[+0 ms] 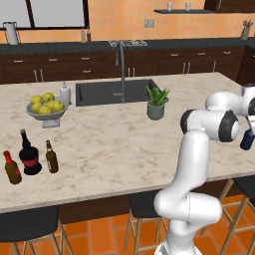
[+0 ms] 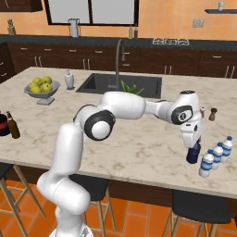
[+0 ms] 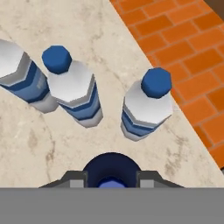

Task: Move the plastic bottles in the middle to the plastics group, and the glass bottles in the middle to the glass group.

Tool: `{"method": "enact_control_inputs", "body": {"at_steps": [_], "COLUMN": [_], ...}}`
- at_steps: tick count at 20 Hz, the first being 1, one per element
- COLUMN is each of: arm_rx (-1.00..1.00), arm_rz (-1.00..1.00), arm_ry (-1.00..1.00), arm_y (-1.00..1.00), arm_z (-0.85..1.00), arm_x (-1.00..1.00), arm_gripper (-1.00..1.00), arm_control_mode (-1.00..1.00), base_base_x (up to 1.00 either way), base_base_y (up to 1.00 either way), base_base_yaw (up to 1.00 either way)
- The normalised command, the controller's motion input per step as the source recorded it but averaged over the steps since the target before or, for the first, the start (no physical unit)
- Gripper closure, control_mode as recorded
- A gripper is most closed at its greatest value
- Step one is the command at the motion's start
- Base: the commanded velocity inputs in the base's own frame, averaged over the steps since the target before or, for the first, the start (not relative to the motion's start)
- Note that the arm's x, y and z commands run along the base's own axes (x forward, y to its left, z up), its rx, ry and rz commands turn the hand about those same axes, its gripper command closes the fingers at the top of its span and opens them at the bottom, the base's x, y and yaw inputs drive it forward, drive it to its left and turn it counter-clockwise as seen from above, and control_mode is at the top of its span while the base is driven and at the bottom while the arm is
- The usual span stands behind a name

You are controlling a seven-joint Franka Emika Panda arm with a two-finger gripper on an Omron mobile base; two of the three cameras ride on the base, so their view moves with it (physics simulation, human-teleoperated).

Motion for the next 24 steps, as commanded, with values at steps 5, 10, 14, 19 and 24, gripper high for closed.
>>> {"method": "enact_control_inputs", "body": {"at_steps": [5, 10, 14, 19, 24], "arm_rx": [0.00, 0.00, 0.00, 0.00, -0.01], "arm_rz": [-0.02, -0.01, -0.02, -0.01, -0.01], "arm_ry": [0.00, 0.00, 0.00, 0.00, 0.00], "arm_y": [-0.03, 0.00, 0.00, 0.00, 0.00], "arm_z": [-0.01, -0.31, -0.28, -0.33, -0.11], "arm_x": [0.00, 0.00, 0.00, 0.00, 0.00], "arm_gripper": [1.00, 1.00, 1.00, 1.00, 1.00], "arm_control_mode": [-1.00, -1.00, -1.00, -1.00, -1.00], "base_base_x": [0.00, 0.00, 0.00, 0.00, 0.00], "base_base_y": [0.00, 0.00, 0.00, 0.00, 0.00], "base_base_yaw": [0.00, 0.00, 0.00, 0.00, 0.00]}}
